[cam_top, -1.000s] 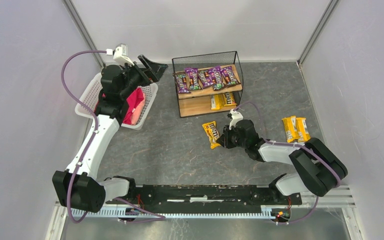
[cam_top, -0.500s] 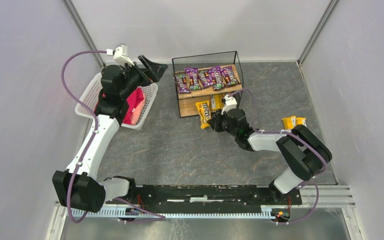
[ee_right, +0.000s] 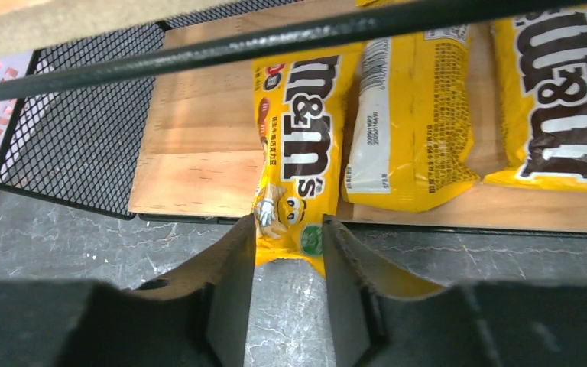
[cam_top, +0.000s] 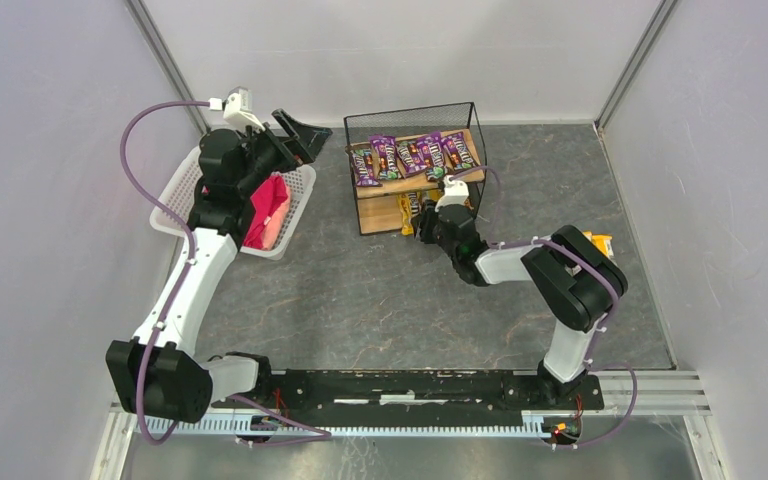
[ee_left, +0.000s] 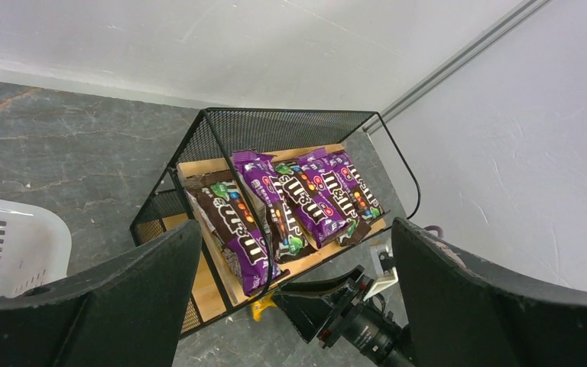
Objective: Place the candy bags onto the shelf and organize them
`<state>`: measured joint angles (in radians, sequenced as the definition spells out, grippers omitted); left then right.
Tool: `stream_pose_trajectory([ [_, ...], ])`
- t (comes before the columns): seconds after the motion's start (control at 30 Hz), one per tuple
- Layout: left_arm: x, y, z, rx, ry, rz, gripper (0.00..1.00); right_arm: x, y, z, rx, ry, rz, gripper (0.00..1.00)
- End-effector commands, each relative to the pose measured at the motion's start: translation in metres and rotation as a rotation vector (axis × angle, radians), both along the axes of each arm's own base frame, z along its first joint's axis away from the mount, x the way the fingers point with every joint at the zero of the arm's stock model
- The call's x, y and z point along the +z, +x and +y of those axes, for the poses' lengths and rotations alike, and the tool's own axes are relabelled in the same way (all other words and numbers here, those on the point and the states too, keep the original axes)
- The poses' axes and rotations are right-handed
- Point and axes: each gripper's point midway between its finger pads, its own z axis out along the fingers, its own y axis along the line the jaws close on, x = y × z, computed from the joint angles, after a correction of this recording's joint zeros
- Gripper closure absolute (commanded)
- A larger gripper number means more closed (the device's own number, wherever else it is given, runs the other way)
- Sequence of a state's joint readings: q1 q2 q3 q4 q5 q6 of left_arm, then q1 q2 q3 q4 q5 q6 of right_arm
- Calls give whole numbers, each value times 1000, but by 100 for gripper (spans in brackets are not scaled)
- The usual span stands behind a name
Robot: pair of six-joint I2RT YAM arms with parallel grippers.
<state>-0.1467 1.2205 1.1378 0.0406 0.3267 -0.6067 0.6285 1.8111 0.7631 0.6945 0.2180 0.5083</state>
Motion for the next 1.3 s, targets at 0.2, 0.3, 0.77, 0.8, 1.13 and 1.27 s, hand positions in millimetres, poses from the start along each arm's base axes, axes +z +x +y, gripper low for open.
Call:
stream_pose_trajectory([
  [0.2,24,-1,1,-19,-25,-65,0,22,-30,-13,-67,165,69,36],
  [0.3,24,0,2,-16,-24,-65,0,17,-46,-9,-58,274,121,32],
  [0.77,28,-3,2,-16,-24,-77,0,8,-24,11,-103,491,135,43],
  [0.8,29,-3,3,-11,-22,-82,0,8,-23,11,-112,509,131,43],
  [1.13,31,-2,11,14,-18,-87,0,10,-1,17,-161,590,92,54],
  [1.27,31,-2,13,17,-23,-87,0,14,7,15,-198,621,66,61],
])
